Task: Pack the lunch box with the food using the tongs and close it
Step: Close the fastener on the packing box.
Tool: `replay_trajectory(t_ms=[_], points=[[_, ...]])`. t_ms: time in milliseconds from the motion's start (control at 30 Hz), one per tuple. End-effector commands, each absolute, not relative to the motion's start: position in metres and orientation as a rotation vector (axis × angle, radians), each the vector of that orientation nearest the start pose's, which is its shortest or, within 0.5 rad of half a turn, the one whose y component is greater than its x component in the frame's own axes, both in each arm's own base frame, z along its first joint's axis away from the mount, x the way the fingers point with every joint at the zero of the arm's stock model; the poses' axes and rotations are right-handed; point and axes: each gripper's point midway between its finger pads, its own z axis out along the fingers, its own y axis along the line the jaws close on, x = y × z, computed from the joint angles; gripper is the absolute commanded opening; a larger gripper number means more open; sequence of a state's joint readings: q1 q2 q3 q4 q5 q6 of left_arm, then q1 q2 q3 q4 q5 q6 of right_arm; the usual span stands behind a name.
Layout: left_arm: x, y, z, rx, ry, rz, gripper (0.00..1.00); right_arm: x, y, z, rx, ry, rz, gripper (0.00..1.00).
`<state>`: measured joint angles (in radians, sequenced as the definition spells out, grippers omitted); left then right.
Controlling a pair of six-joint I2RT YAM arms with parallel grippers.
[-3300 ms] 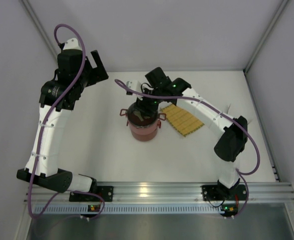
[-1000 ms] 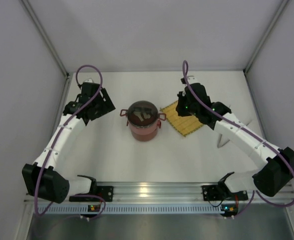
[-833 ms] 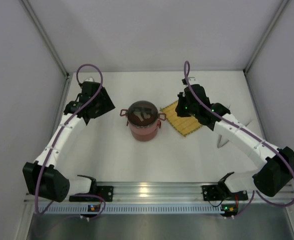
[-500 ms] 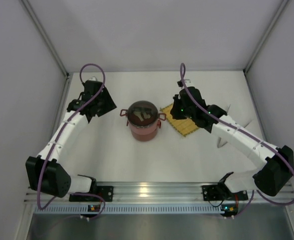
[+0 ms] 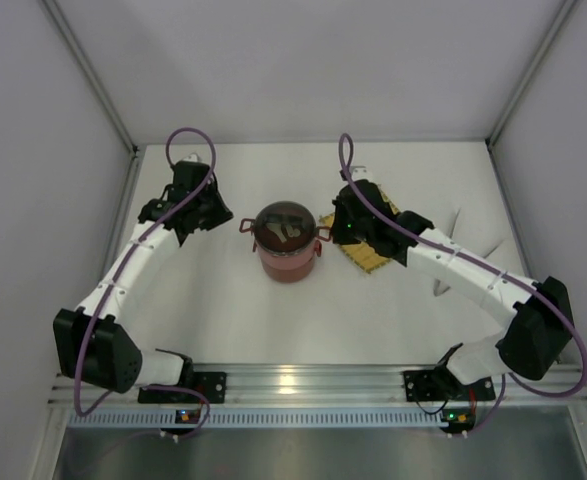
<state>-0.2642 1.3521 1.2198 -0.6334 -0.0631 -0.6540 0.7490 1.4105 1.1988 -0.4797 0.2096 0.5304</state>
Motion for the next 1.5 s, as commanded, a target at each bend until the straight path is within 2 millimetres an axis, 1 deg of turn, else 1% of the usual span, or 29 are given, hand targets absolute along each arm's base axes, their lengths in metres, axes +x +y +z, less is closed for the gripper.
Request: replay_trajectory(t_ms=[0, 67, 133, 233, 433, 600, 767, 967, 1100, 1267, 1300, 1467], points=[[0.362, -0.118, 0.2, -0.462, 2.292, -0.407, 0.25, 0.315, 0.272, 0.221, -0.083, 2.189, 0.495, 0.0], [0.362, -0.118, 0.198, -0.459, 2.299, -0.407, 0.24, 0.315, 0.273, 0.217, -0.081, 2.197, 0.49, 0.0], [0.362, -0.121, 0.194, -0.454, 2.309, -0.415, 0.21, 0.315, 0.275, 0.213, -0.083, 2.206, 0.488, 0.0], [0.361, -0.126, 0.191, -0.443, 2.315, -0.425, 0.21, 0.314, 0.279, 0.208, -0.088, 2.214, 0.494, 0.0], [0.362, -0.134, 0.187, -0.432, 2.316, -0.446, 0.21, 0.314, 0.281, 0.202, -0.088, 2.226, 0.479, 0.0], [0.363, -0.141, 0.182, -0.422, 2.328, -0.449, 0.21, 0.315, 0.282, 0.202, -0.088, 2.222, 0.482, 0.0], [0.363, -0.149, 0.178, -0.41, 2.34, -0.451, 0.2, 0.316, 0.285, 0.198, -0.089, 2.226, 0.483, 0.0], [0.362, -0.153, 0.174, -0.406, 2.351, -0.44, 0.2, 0.319, 0.29, 0.191, -0.093, 2.236, 0.493, 0.0], [0.361, -0.153, 0.171, -0.404, 2.36, -0.432, 0.2, 0.319, 0.295, 0.183, -0.1, 2.253, 0.499, 0.0], [0.36, -0.152, 0.167, -0.402, 2.369, -0.414, 0.2, 0.321, 0.298, 0.179, -0.101, 2.258, 0.499, 0.0], [0.36, -0.152, 0.167, -0.401, 2.37, -0.417, 0.2, 0.32, 0.299, 0.176, -0.106, 2.265, 0.494, 0.0], [0.359, -0.155, 0.161, -0.399, 2.387, -0.421, 0.2, 0.321, 0.303, 0.173, -0.11, 2.268, 0.501, 0.0]])
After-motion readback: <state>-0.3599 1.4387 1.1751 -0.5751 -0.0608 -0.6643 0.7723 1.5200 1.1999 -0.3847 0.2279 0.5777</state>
